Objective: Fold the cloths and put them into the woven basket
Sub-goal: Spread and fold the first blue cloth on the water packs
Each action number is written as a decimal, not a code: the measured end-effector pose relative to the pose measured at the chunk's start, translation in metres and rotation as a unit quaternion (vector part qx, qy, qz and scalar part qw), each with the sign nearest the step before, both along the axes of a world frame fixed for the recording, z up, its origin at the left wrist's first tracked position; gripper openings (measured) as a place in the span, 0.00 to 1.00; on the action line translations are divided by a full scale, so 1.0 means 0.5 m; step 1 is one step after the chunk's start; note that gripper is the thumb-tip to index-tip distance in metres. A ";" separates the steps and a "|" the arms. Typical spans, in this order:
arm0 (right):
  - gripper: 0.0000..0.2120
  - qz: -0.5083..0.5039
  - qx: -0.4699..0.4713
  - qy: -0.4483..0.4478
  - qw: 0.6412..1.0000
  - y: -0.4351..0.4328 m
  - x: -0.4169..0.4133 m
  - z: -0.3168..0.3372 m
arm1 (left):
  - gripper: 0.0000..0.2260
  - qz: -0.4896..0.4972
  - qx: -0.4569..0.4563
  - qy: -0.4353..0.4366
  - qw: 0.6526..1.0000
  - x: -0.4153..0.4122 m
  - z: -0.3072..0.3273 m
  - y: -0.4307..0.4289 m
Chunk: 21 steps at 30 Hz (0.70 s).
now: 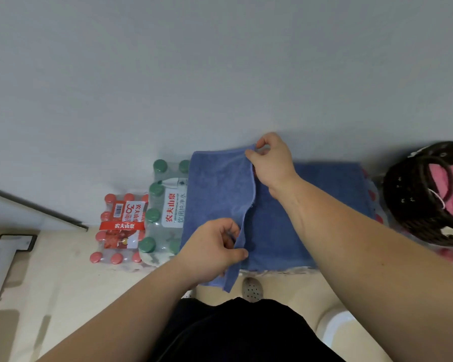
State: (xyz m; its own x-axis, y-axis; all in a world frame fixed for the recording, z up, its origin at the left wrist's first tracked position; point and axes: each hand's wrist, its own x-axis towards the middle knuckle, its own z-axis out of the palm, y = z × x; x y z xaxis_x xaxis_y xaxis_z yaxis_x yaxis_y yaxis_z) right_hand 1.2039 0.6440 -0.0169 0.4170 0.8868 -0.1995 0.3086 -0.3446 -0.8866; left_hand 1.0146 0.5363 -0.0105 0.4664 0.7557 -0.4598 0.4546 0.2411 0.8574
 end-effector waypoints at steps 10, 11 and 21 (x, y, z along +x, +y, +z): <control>0.11 0.118 -0.041 -0.018 0.992 -0.052 0.191 -0.072 | 0.05 0.009 0.109 0.193 0.975 0.204 -0.044 -0.067; 0.13 0.143 -0.061 -0.021 0.988 -0.057 0.196 -0.078 | 0.05 0.013 0.119 0.207 0.971 0.211 -0.045 -0.071; 0.27 0.199 -0.028 -0.066 0.977 -0.071 0.215 -0.056 | 0.10 0.047 0.141 0.232 0.961 0.241 0.014 -0.083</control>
